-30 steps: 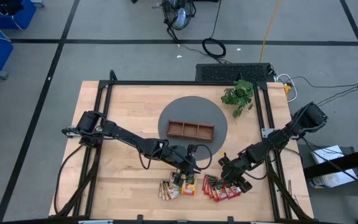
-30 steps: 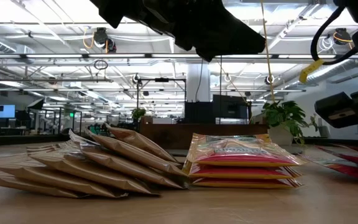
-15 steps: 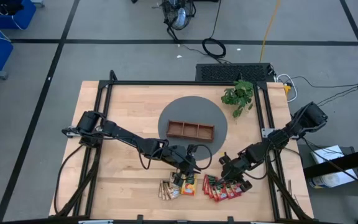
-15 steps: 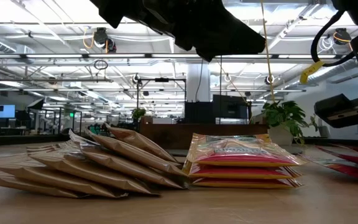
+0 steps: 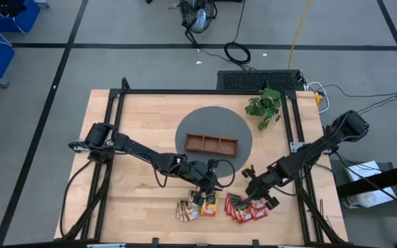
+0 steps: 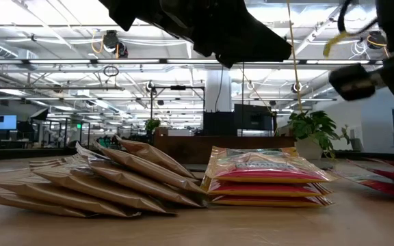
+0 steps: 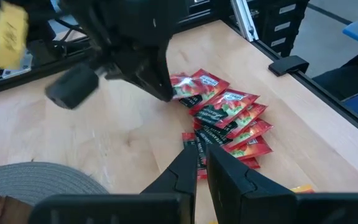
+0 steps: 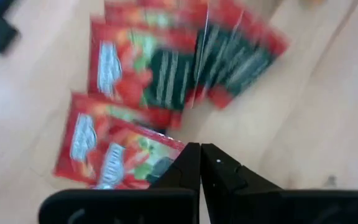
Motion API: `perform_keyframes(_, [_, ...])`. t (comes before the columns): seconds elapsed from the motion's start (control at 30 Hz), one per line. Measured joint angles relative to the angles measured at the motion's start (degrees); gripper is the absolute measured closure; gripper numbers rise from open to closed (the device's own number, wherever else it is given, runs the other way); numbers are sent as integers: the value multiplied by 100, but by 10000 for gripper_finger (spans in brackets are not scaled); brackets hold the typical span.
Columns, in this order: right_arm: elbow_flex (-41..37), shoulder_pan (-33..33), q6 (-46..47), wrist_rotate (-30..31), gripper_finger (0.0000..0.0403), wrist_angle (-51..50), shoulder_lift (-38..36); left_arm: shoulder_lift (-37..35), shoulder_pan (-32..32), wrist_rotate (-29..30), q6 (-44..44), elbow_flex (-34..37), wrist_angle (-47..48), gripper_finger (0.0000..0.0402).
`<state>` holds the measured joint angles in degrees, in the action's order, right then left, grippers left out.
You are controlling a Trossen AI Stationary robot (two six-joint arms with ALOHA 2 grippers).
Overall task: Pick & Place Tea
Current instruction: Put the red tea bag to the right section into the wooden organizer
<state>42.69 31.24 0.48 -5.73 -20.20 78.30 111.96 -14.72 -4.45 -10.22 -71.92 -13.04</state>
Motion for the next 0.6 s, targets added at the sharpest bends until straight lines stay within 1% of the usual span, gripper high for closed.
perform_keyframes(0.17, [269, 0, -146, 199, 403, -191, -142, 0, 0, 0, 17, 0, 43, 360])
perform_keyframes(0.33, [625, -50, -183, 841, 403, -633, -172, -57, 1, -14, 1, 4, 299, 360])
perform_keyframes(0.5, [801, -148, -240, 1778, 403, -678, -172, -109, -4, -227, 238, 4, 199, 360])
perform_keyframes(0.57, [871, -200, -277, 1981, 403, -702, -170, -109, -4, -143, 242, 4, 175, 359])
perform_keyframes(0.6, [906, -220, -299, 2068, 403, -707, -170, -109, -6, 8, 242, 4, 153, 356])
